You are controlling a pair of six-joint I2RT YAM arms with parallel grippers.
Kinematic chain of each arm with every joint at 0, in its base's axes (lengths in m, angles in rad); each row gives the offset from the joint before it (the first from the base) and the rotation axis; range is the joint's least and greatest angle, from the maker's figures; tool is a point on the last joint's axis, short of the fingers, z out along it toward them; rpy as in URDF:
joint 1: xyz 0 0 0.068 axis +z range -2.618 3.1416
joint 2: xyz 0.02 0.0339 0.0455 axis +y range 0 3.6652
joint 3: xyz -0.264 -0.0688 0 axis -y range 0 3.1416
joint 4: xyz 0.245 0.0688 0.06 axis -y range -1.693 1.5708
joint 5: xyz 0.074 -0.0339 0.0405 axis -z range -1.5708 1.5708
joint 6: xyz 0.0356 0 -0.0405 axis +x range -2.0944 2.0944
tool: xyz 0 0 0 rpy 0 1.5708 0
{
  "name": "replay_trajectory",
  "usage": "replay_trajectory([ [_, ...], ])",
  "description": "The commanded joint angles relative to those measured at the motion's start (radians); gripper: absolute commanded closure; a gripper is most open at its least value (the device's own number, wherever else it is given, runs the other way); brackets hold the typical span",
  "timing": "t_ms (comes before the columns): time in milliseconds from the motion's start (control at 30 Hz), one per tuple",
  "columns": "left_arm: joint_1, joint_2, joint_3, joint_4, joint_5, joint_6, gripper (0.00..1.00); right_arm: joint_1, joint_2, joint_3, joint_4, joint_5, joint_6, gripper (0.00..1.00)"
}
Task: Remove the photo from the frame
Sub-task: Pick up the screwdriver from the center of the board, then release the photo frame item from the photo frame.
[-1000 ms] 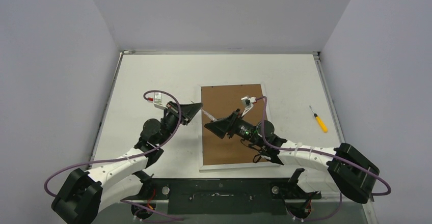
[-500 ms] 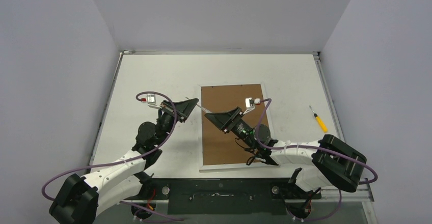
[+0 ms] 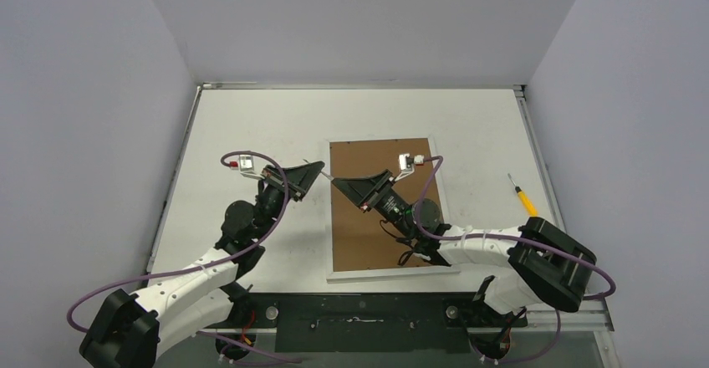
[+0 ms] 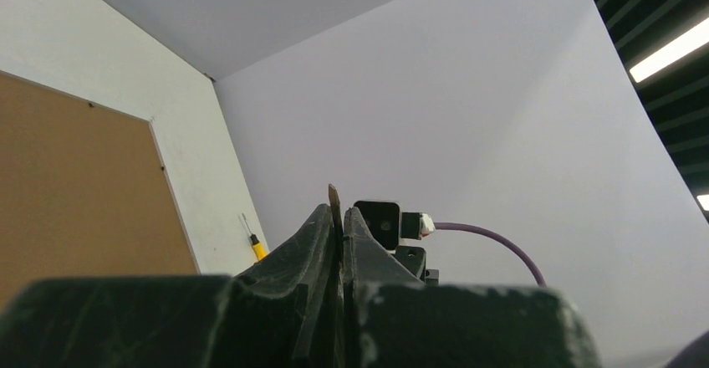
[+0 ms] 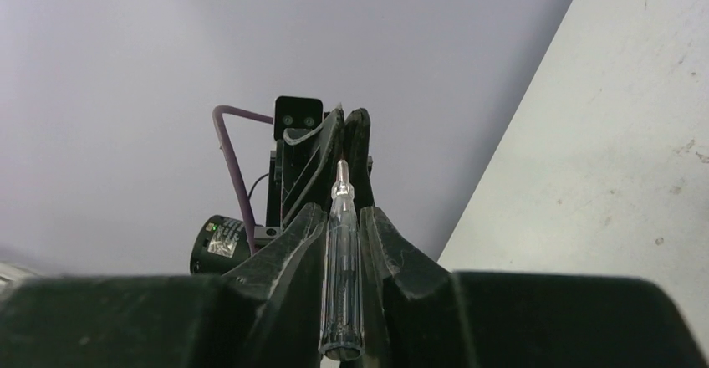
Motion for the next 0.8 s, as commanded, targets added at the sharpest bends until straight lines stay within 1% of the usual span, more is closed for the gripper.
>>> replay_trajectory([
  [0, -0.003, -0.012, 0.012, 0.018, -0.003, 0.021, 1.00, 0.004, 0.028, 0.038, 0.075, -0.034, 0.013, 0.92],
  [33, -0.003, -0.012, 0.011, 0.015, -0.002, 0.025, 1.00, 0.001, 0.027, 0.035, 0.080, -0.039, 0.017, 0.94],
  [67, -0.001, -0.016, 0.012, 0.005, -0.001, 0.032, 0.85, -0.004, 0.024, 0.028, 0.081, -0.040, 0.019, 0.95],
  [100, 0.005, -0.029, 0.013, -0.023, -0.004, 0.045, 0.64, -0.013, 0.016, 0.017, 0.082, -0.046, 0.019, 0.95],
  [133, 0.010, -0.049, 0.022, -0.080, -0.019, 0.068, 0.39, -0.026, 0.004, 0.008, 0.071, -0.065, 0.019, 0.95],
  [167, 0.012, -0.078, 0.040, -0.192, -0.050, 0.097, 0.19, -0.048, -0.009, -0.002, 0.050, -0.091, 0.018, 0.95],
  [200, 0.016, -0.108, 0.071, -0.324, -0.093, 0.137, 0.09, -0.073, -0.025, -0.001, 0.002, -0.126, 0.010, 0.95],
  [233, 0.022, -0.133, 0.092, -0.431, -0.131, 0.177, 0.04, -0.101, -0.039, 0.010, -0.074, -0.169, -0.006, 0.95],
  [267, 0.032, -0.151, 0.105, -0.513, -0.152, 0.224, 0.03, -0.134, -0.051, 0.030, -0.168, -0.224, -0.032, 0.95],
  [333, 0.071, -0.174, 0.118, -0.611, -0.142, 0.295, 0.01, -0.201, -0.070, 0.063, -0.360, -0.314, -0.131, 0.95],
  [367, 0.104, -0.179, 0.125, -0.653, -0.129, 0.314, 0.03, -0.231, -0.076, 0.077, -0.442, -0.352, -0.176, 0.95],
  [433, 0.144, -0.171, 0.131, -0.701, -0.097, 0.347, 0.03, -0.288, -0.078, 0.102, -0.567, -0.434, -0.267, 0.95],
  [500, 0.160, -0.143, 0.144, -0.745, -0.095, 0.378, 0.04, -0.349, -0.065, 0.130, -0.682, -0.520, -0.360, 0.95],
  [633, 0.161, -0.039, 0.183, -0.820, -0.181, 0.423, 0.04, -0.467, 0.006, 0.204, -0.840, -0.664, -0.543, 0.95],
  [767, 0.163, 0.082, 0.239, -0.853, -0.211, 0.452, 0.04, -0.547, 0.104, 0.271, -0.890, -0.766, -0.640, 0.95],
])
